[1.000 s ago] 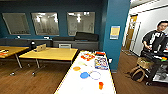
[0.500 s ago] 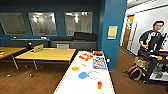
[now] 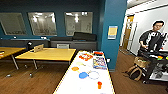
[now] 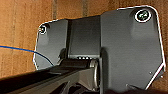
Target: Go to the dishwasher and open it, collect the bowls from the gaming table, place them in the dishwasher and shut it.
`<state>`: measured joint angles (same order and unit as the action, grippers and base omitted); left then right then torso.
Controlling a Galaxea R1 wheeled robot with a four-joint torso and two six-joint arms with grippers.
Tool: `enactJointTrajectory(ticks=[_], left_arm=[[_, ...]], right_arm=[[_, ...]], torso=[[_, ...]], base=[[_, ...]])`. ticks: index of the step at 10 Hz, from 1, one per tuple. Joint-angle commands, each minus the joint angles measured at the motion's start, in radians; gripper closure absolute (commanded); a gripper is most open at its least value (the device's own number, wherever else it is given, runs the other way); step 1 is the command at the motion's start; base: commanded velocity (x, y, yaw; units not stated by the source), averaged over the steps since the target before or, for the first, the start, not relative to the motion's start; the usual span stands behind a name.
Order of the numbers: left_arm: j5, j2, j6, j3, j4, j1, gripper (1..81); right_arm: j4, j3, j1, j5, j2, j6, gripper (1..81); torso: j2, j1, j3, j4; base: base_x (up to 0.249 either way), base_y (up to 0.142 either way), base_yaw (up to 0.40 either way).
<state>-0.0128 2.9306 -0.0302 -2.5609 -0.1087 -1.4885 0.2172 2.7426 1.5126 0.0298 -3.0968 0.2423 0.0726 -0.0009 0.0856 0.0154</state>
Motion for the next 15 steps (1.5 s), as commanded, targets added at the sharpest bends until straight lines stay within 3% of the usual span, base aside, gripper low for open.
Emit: enactJointTrajectory(ticks=[1,15], left_arm=[[0.05,-0.007,0.001,0.005,0.001,0.052,1.0],[0.051,-0.007,0.001,0.005,-0.003,0.052,1.0]], right_arm=[[0.007,-0.006,-0.053,-0.047,-0.005,-0.005,1.0],[0.001,-0.008,-0.048,-0.047,-0.007,0.0,1.0]], torso=[[0.0,0.001,0.0,0.0],[0.0,0.001,0.0,0.0]], base=[[0.0,0.066,0.0],[0.0,0.07,0.0]])
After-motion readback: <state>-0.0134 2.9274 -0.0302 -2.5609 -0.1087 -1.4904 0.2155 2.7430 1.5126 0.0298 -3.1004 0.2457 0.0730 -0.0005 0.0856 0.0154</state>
